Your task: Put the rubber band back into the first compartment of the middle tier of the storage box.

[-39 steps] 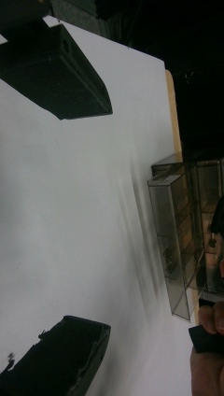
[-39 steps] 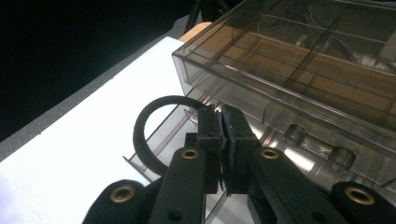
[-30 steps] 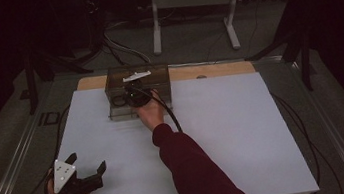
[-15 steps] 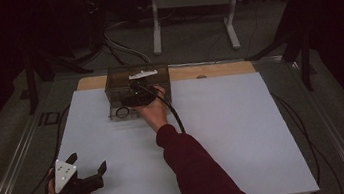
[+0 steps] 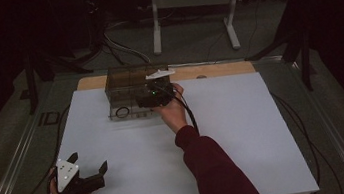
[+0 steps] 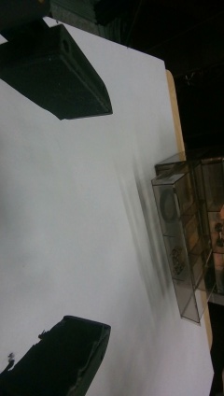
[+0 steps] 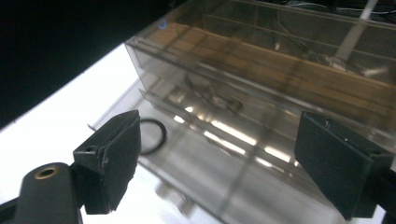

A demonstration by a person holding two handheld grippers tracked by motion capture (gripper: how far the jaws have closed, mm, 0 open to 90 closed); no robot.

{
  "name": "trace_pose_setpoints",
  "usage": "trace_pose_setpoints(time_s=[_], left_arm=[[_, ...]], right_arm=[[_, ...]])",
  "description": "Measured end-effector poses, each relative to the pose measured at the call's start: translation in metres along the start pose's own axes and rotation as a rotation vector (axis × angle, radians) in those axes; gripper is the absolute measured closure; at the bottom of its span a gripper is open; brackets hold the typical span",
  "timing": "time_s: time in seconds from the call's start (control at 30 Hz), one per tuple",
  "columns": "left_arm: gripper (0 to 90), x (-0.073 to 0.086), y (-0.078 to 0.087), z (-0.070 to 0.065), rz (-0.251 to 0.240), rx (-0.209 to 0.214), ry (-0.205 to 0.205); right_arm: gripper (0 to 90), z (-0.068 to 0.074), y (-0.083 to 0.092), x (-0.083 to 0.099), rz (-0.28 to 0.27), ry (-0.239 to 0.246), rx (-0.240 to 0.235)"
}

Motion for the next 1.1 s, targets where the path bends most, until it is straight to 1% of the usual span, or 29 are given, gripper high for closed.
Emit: trace_pose_setpoints(time_s=[0.03, 0.07, 0.2, 0.37, 0.4, 0.43, 0.47, 0.53, 0.57, 0.6, 0.8, 0.9, 0.97, 1.1], left_arm=[[0.4, 0.0, -0.001, -0.001, 0.001, 0.001, -0.004], [0.4, 0.0, -0.001, -0.001, 0.004, 0.001, -0.008], [0.4, 0.0, -0.001, -0.003, 0.006, 0.002, -0.012], [0.4, 0.0, 0.0, -0.002, 0.007, 0.0, -0.01], [0.4, 0.0, 0.0, -0.002, 0.007, 0.0, -0.01], [0.4, 0.0, 0.0, -0.003, 0.006, -0.001, -0.01], [0.4, 0.0, 0.0, -0.003, 0.006, -0.001, -0.01], [0.4, 0.001, 0.0, -0.003, 0.006, -0.001, -0.01], [0.4, 0.001, 0.0, -0.003, 0.006, -0.002, -0.01], [0.4, 0.001, 0.0, -0.003, 0.006, -0.003, -0.009], [0.4, 0.001, 0.0, -0.003, 0.007, -0.006, -0.007], [0.4, 0.001, 0.0, -0.003, 0.004, -0.003, 0.0], [0.4, 0.0, 0.001, -0.003, 0.0, -0.006, 0.002], [0.4, 0.0, 0.0, -0.002, 0.001, -0.008, 0.005]], right_arm=[[14.0, -0.003, 0.004, 0.002, 0.002, 0.005, -0.001], [12.3, -0.009, 0.012, 0.007, 0.01, 0.011, 0.005], [9.7, -0.021, 0.027, 0.016, 0.025, 0.008, 0.013], [6.2, -0.036, 0.049, 0.026, 0.02, 0.001, 0.019], [6.2, -0.036, 0.049, 0.026, 0.02, 0.001, 0.019], [5.3, -0.04, 0.053, 0.027, 0.019, 0.0, 0.026], [4.3, -0.048, 0.062, 0.031, 0.02, 0.002, 0.044], [3.8, -0.056, 0.07, 0.036, 0.035, 0.005, 0.074], [3.6, -0.061, 0.075, 0.038, 0.046, 0.005, 0.1], [3.6, -0.066, 0.079, 0.041, 0.046, 0.005, 0.114], [1.2, -0.087, 0.108, 0.058, 0.05, 0.031, 0.16], [0.2, -0.098, 0.122, 0.071, 0.056, 0.05, 0.212], [0.2, -0.104, 0.131, 0.079, 0.051, 0.049, 0.23], [0.2, -0.114, 0.149, 0.092, 0.037, 0.041, 0.241]])
Point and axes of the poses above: each handheld gripper's, and its own axes: y roughly backward along the jaws, x roughly out of its underside, z roughly to its left, the point moved 8 cm from there along -y, roughly forward along the jaws, and after that the axes turned 5 degrees about -y, right-handed, at the moved point
